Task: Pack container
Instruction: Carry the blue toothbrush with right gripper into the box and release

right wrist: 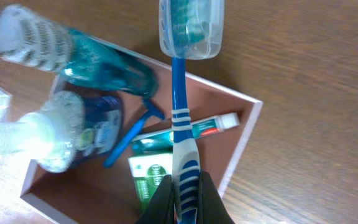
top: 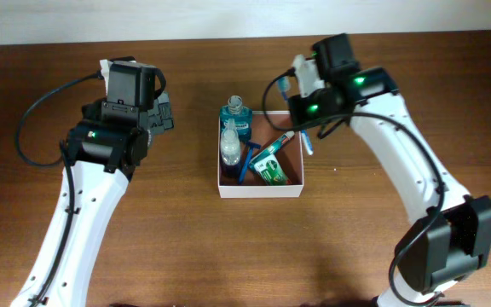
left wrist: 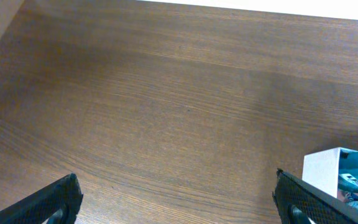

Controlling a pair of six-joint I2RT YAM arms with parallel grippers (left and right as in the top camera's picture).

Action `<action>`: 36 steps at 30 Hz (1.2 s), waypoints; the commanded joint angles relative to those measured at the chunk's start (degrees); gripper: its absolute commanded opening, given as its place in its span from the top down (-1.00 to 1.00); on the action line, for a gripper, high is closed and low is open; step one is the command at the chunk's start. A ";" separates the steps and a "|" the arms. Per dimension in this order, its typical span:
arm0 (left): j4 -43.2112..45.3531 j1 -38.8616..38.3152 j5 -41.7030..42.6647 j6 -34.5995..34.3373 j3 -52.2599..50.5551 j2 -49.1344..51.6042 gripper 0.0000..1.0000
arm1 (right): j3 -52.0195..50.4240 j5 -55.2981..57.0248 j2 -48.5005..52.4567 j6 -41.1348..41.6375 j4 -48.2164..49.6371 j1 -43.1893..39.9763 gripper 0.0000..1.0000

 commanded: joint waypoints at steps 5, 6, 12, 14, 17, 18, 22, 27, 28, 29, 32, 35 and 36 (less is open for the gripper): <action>0.15 0.15 -0.81 0.26 0.50 0.31 -0.99 | -0.37 4.90 1.86 3.26 0.15 4.74 0.90; 0.15 0.15 -0.81 0.26 0.50 0.31 -0.99 | -0.59 4.87 2.08 3.28 0.13 5.07 0.90; 0.15 0.15 -0.81 0.26 0.50 0.31 -0.99 | -5.77 5.09 2.16 3.74 1.29 5.29 0.90; 0.15 0.15 -0.81 0.24 0.50 0.31 -0.99 | -7.87 5.07 2.16 3.72 3.21 5.29 0.89; 0.13 0.15 -0.79 0.26 0.50 0.31 -0.99 | -10.47 4.85 2.19 3.72 5.46 5.29 0.87; 0.13 0.15 -0.81 0.26 0.50 0.31 -0.99 | -11.02 4.61 2.19 3.72 6.03 5.29 0.86; 0.15 0.15 -0.81 0.26 0.50 0.31 -0.99 | -12.26 4.59 2.19 3.72 7.34 5.29 0.83; 0.15 0.15 -0.81 0.26 0.50 0.31 -0.99 | -12.26 4.17 2.19 3.67 9.16 5.29 0.69; 0.15 0.15 -0.81 0.26 0.50 0.31 -0.99 | -12.26 4.15 2.19 3.67 9.60 5.29 0.64; 0.15 0.15 -0.81 0.26 0.50 0.31 -0.99 | -12.26 4.15 2.16 3.67 10.05 5.29 0.52; 0.15 0.15 -0.81 0.26 0.50 0.31 -0.99 | -10.99 4.17 1.81 3.65 9.94 5.16 -0.16; 0.15 0.15 -0.81 0.26 0.50 0.31 -0.99 | -8.61 4.20 0.42 3.19 7.98 4.70 -0.56; 0.15 0.15 -0.81 0.26 0.50 0.31 -0.99 | -7.80 4.20 -0.28 3.21 7.26 4.44 -0.66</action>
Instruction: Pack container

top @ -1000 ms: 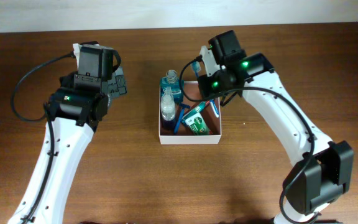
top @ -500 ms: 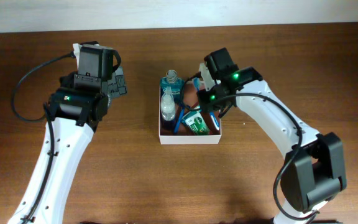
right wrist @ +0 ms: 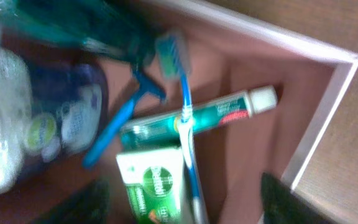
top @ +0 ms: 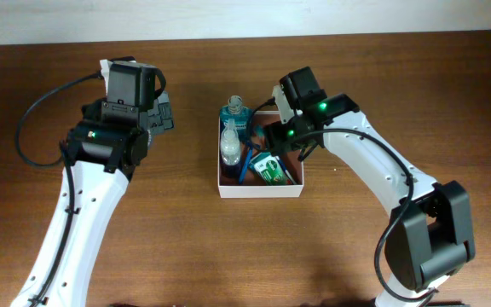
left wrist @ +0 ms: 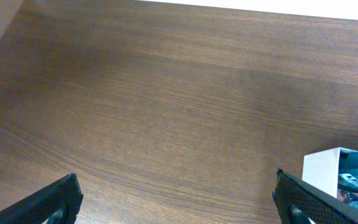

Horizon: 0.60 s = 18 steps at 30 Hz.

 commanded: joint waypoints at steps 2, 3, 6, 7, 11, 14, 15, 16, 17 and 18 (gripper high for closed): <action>0.15 0.15 -0.81 0.26 0.50 0.31 -0.99 | 4.81 0.09 -4.63 -0.31 -2.62 -1.09 -0.86; 0.15 0.15 -0.81 0.26 0.50 0.31 -0.99 | 4.96 0.11 -6.47 -0.33 -3.13 -1.36 -0.97; 0.15 0.15 -0.81 0.26 0.50 0.31 -0.99 | 4.94 0.13 -11.93 -0.44 -5.25 -1.86 -0.97; 0.15 0.15 -0.81 0.26 0.50 0.31 -0.99 | 4.94 0.50 -14.34 -0.42 -6.27 -1.88 -0.97; 0.15 0.15 -0.79 0.26 0.50 0.31 -0.99 | 4.33 2.97 -23.74 -0.42 -9.79 -1.33 -0.97; 0.15 0.15 -0.81 0.26 0.50 0.31 -0.99 | 3.06 5.77 -31.32 -0.39 -12.04 -0.52 -0.97; 0.15 0.15 -0.81 0.26 0.50 0.31 -0.99 | 2.40 6.82 -34.32 -0.39 -12.68 -0.15 -0.97; 0.15 0.15 -0.81 0.26 0.50 0.31 -0.99 | 1.64 7.69 -37.33 -0.37 -12.98 0.15 -0.97; 0.15 0.15 -0.79 0.26 0.50 0.31 -0.99 | 0.76 8.11 -40.06 -0.39 -13.00 0.24 -0.97; 0.15 0.15 -0.79 0.26 0.50 0.31 -0.99 | -0.46 8.39 -43.58 -0.37 -12.90 0.26 -0.97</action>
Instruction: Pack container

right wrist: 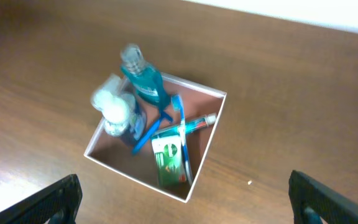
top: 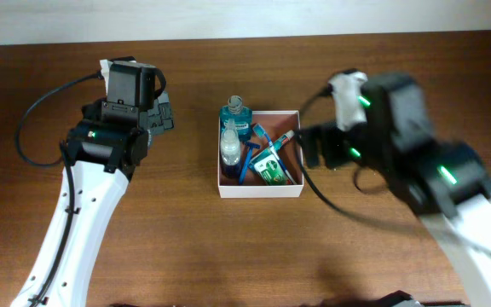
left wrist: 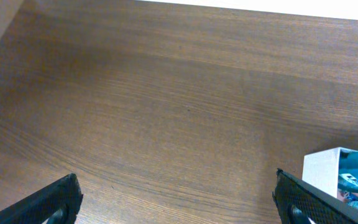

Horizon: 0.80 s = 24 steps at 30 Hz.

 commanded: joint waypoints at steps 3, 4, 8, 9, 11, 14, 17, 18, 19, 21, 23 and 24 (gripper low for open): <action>0.15 0.15 -0.81 0.26 0.50 0.31 -0.99 | -7.34 4.74 -17.90 -0.09 0.70 0.70 -0.97; 0.15 0.15 -0.81 0.24 0.50 0.31 -0.99 | -9.18 4.72 -21.66 -0.07 1.25 0.70 -0.97; 0.15 0.15 -0.81 0.26 0.50 0.31 -0.99 | -16.22 4.74 -34.86 0.15 2.27 0.68 -0.97; 0.13 0.15 -0.81 0.26 0.50 0.31 -0.99 | -18.01 4.74 -38.25 0.37 2.16 0.68 -0.97; 0.15 0.15 -0.81 0.26 0.50 0.31 -0.99 | -22.56 4.79 -47.04 2.58 2.19 0.68 -0.97; 0.15 0.15 -0.81 0.26 0.50 0.31 -0.99 | -26.60 6.75 -55.23 4.79 2.16 0.48 -0.97; 0.15 0.15 -0.81 0.24 0.50 0.31 -0.99 | -30.25 9.46 -62.34 6.38 2.23 0.48 -0.97; 0.15 0.15 -0.81 0.26 0.50 0.31 -0.99 | -31.36 9.97 -64.43 6.38 2.27 0.48 -0.97; 0.13 0.15 -0.81 0.24 0.50 0.31 -0.99 | -32.28 10.23 -65.94 6.34 2.36 0.48 -0.97; 0.15 0.15 -0.81 0.24 0.50 0.31 -0.99 | -34.01 10.75 -68.26 6.34 2.43 0.48 -0.97; 0.15 0.15 -0.79 0.26 0.50 0.31 -0.99 | -35.67 10.73 -69.35 6.36 2.84 0.48 -0.97; 0.15 0.15 -0.81 0.24 0.50 0.31 -0.99 | -36.48 10.73 -69.40 6.34 2.82 0.48 -0.97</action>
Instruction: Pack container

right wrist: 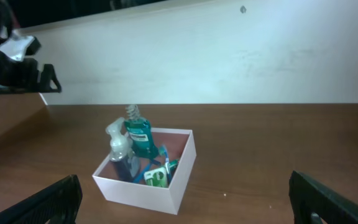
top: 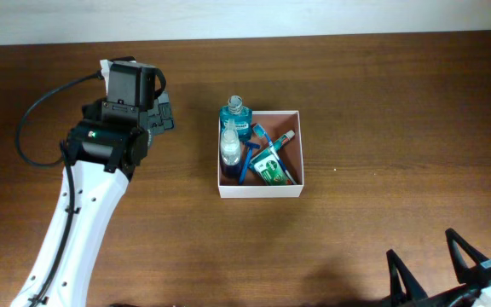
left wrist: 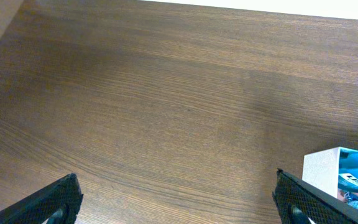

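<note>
The white box stands mid-table, also seen as the white box and as a white box corner. In it are a teal mouthwash bottle, a clear pump bottle, a blue razor, a toothpaste tube, a green soap carton and a blue toothbrush. My right gripper is open and empty, far back from the box; in the overhead view this right gripper shows at the bottom right edge. My left gripper is open over bare wood, left of the box.
The brown wooden table runs to a white wall at the far side. The left arm stands at the left with its cable looping beside it.
My right arm was raised just right of the box and is now drawn back to the table's near right edge, still open. The box contents and the left arm have not moved.
My right gripper was shut on the capped blue toothbrush above the box. Then it was open low over the box with the toothbrush lying inside. Then it stood higher beside the box, and now it is far back. The left arm stayed still throughout.
</note>
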Controlling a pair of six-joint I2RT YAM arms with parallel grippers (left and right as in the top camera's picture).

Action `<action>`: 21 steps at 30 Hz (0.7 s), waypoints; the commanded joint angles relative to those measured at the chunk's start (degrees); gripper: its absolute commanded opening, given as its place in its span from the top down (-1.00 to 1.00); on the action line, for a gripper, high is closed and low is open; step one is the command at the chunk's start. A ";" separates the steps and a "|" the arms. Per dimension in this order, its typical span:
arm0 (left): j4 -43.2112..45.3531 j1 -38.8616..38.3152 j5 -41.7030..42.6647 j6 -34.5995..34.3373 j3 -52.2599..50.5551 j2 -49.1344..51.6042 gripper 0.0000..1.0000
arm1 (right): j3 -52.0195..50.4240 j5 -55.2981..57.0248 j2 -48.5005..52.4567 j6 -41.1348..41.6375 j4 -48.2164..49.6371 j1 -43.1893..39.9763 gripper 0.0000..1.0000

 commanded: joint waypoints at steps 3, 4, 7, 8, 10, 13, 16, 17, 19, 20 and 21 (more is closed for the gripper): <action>0.17 0.15 -0.81 0.26 0.50 0.31 -0.99 | -5.53 1.88 -0.70 0.92 0.83 0.22 -0.97; 0.17 0.15 -0.81 0.24 0.50 0.31 -0.99 | -7.04 1.88 -0.70 0.92 1.18 0.24 -0.97; 0.15 0.15 -0.81 0.26 0.50 0.31 -0.99 | -10.99 1.18 -0.70 0.94 4.04 0.24 -0.97; 0.17 0.15 -0.81 0.24 0.50 0.31 -0.99 | -11.56 1.18 -0.70 0.94 4.98 0.24 -0.97; 0.17 0.15 -0.79 0.26 0.50 0.31 -0.99 | -13.29 0.28 -0.70 0.94 8.20 0.24 -0.97; 0.17 0.15 -0.81 0.26 0.50 0.31 -0.99 | -14.51 -2.97 -0.70 0.94 10.86 0.24 -0.97; 0.17 0.15 -0.81 0.24 0.50 0.31 -0.99 | -14.53 -9.20 -0.70 0.92 11.34 0.22 -0.97; 0.17 0.15 -0.81 0.24 0.50 0.31 -0.99 | -14.53 -9.14 -0.70 0.92 11.58 0.24 -0.97; 0.17 0.15 -0.81 0.26 0.50 0.31 -0.99 | -14.53 -9.09 -0.70 0.90 13.05 0.22 -0.98; 0.17 0.15 -0.81 0.26 0.50 0.31 -0.99 | -14.60 -8.87 -0.70 0.85 14.03 0.24 -0.97; 0.17 0.15 -0.81 0.24 0.50 0.31 -0.99 | -14.73 -8.83 -0.70 0.81 15.52 0.22 -0.97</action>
